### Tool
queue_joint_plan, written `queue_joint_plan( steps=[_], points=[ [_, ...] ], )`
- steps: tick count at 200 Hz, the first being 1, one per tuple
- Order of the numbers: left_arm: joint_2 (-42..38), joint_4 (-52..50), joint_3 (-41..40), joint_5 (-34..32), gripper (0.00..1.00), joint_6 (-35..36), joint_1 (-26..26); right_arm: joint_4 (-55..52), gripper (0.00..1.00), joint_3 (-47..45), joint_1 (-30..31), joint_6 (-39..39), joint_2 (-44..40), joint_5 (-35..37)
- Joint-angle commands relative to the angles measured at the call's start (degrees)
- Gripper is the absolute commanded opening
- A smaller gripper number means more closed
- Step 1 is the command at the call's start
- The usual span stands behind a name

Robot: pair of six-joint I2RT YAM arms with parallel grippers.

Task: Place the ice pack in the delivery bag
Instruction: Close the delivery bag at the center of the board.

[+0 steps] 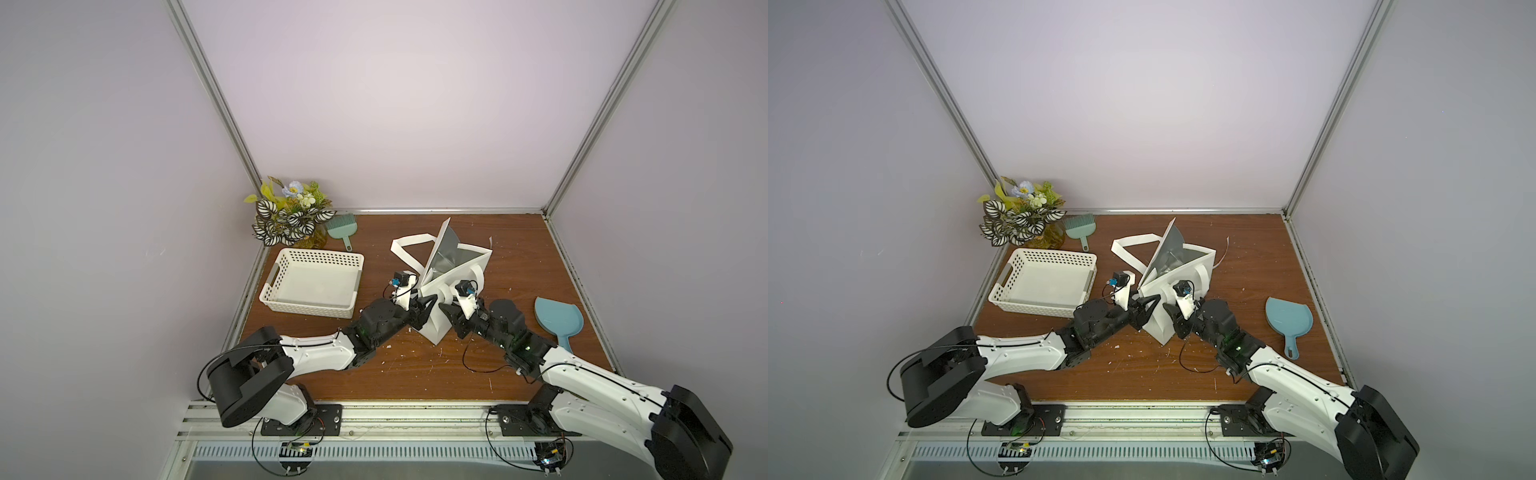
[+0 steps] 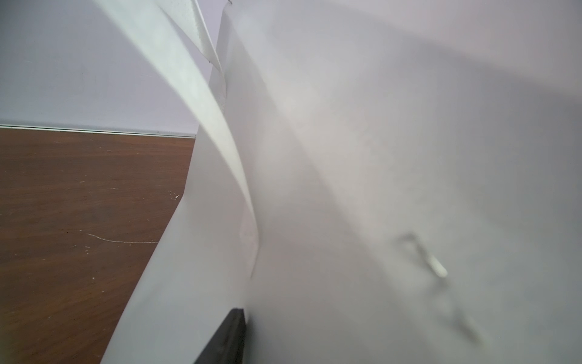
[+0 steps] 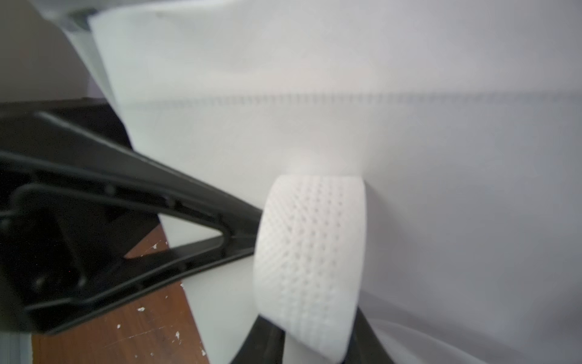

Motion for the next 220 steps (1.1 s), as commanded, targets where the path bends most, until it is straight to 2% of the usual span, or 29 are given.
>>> queue_joint_plan(
  steps=[1,40,70,89,132,145,183,220],
  points=[
    [-0.4,0.5,-1.2,1.4,0.5,-2.7,-0.5,0.6,0.31,2.8,-0.2,-0.7,-0.8,0.7],
    [1.0,0.2,0.4,0.2,0.5,-4.8,-0.5,1.2,0.31,2.6,-0.1,-0.2,-0.5,0.3],
    [1.6,0.3,0.9,0.3,0.39,-4.9,-0.8,1.0,0.31,2.6,-0.2,-0.1,-1.0,0.2],
    [1.1,0.2,1.3,0.4,0.28,-3.9,-0.9,0.5,0.31,2.5,-0.2,-0.2,-1.5,0.5],
    [0.5,0.1,1.6,1.0,0.23,-2.4,-0.9,-0.1,0.31,2.8,-0.2,-0.2,-2.0,0.7],
    [0.6,0.2,1.9,1.9,0.17,-1.8,-0.9,-0.6,0.31,3.3,-0.1,0.0,-2.0,0.7],
    [0.5,0.1,2.2,2.4,0.17,0.7,-0.9,-6.9,0.32,8.3,-0.3,4.7,-3.3,2.3],
    [0.8,-2.1,4.1,3.9,0.2,4.5,-0.9,-13.8,0.37,13.5,-2.3,12.0,-5.4,0.3]
  ],
)
